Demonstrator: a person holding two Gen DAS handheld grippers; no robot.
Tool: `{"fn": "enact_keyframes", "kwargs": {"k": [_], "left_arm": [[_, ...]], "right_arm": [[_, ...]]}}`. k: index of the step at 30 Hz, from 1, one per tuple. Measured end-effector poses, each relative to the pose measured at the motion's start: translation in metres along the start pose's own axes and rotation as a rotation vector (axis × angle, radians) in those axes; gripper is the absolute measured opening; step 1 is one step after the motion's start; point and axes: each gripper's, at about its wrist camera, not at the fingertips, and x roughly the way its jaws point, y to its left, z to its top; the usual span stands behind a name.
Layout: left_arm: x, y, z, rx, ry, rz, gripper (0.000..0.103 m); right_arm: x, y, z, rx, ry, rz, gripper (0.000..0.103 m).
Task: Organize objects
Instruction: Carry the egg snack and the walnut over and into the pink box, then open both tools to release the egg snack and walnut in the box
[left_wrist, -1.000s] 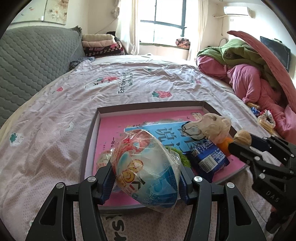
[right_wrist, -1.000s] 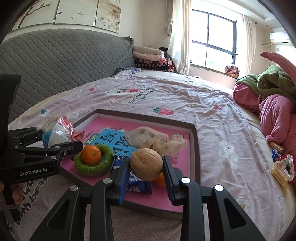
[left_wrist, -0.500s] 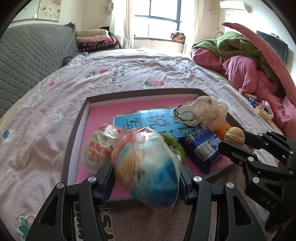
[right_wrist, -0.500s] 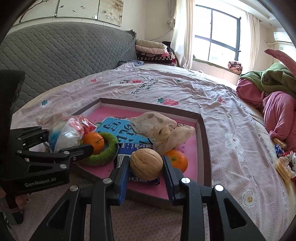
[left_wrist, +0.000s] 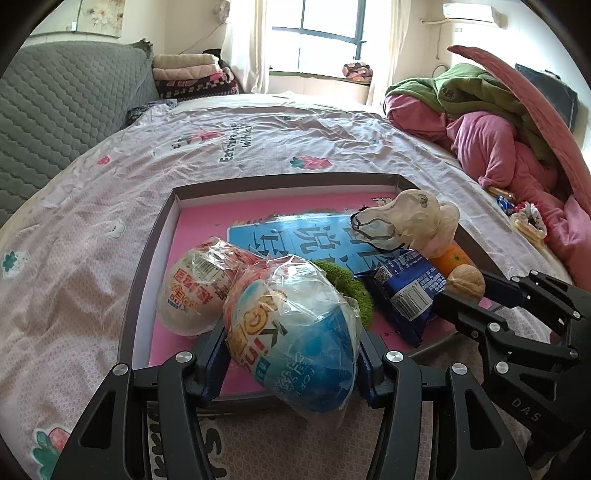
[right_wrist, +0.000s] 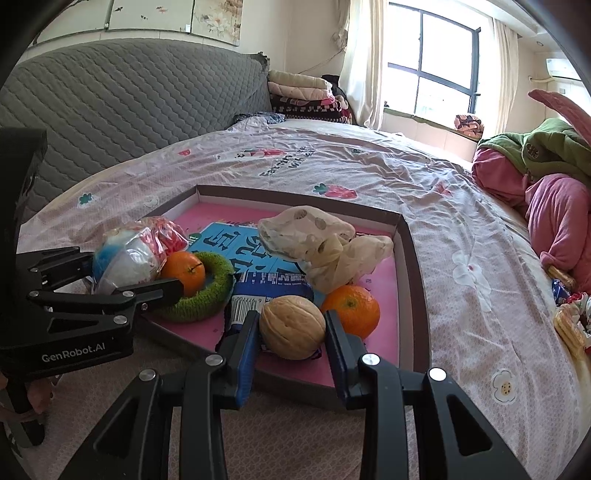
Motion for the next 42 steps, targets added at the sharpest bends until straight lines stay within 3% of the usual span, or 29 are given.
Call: {"fn": "enact_keyframes", "kwargs": {"k": [23,28,40,42], "left_arm": [[-0.011,0.001,0.006,-0.001,-0.032,0.000,0.058],[-0.014,0.002,0.008,-0.007,-0.050,0.000,0.068],[-0.022,0.004,0.013,-0.017,-0.071,0.010,0.069],[-0.025,0.005,0.014,-0.024,-0.073,0.012,0.069]], "right_arm": [[-0.010,-0.007,0.000,0.038,-0.014,-0.005,0.038],[-0.013,-0.008,0.002,0.042,-0.024,-0.003,0.038],[-0.022,-0.010,0.006,0.049,-0.052,-0.006,0.039],[-0.024,-0.010,0.006,0.047,-0.061,-0.009,0.042]]}}
